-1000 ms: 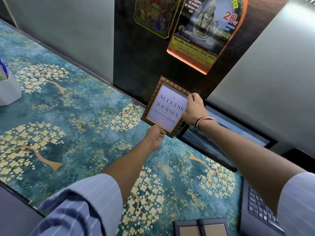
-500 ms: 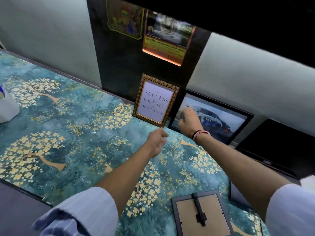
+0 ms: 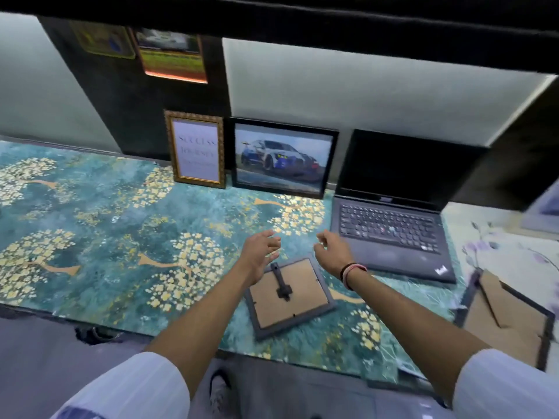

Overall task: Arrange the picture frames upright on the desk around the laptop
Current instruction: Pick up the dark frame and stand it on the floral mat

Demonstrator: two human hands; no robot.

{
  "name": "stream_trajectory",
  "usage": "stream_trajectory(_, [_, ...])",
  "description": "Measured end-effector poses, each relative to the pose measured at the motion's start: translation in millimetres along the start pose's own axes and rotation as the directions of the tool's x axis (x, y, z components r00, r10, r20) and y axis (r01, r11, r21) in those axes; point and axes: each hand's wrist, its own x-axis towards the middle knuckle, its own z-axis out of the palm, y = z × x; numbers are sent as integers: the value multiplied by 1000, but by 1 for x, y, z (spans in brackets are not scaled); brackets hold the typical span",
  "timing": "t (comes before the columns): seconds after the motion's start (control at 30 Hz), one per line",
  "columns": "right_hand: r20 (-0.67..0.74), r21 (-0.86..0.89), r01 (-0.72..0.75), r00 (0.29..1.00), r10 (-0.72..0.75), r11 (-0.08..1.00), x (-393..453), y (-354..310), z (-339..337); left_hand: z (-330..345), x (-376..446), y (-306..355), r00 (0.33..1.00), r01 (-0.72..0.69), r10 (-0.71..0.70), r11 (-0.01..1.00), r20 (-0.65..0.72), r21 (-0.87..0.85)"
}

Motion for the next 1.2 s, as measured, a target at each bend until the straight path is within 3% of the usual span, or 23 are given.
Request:
stream_trajectory(0.33, [-114,258,-192,967,227,947,-123,119,-96,148,-90,-75,982,49,-83,979,170,197])
stream_trajectory(0.63, [-241,331,-357,863,444,874,-200,203,-152,237,-129,-135,903,29,-192,919,383,393])
stream_trajectory(0.97, [-254,433,-432,783,568,791,-209,309,-200,316,-123,-179,920,-22,-236,766,313,642])
stream_trajectory(1.2, [-197,301,-438,840,505,847,-149,366,-230,367,-100,-216,970,67,-218,678,112,732])
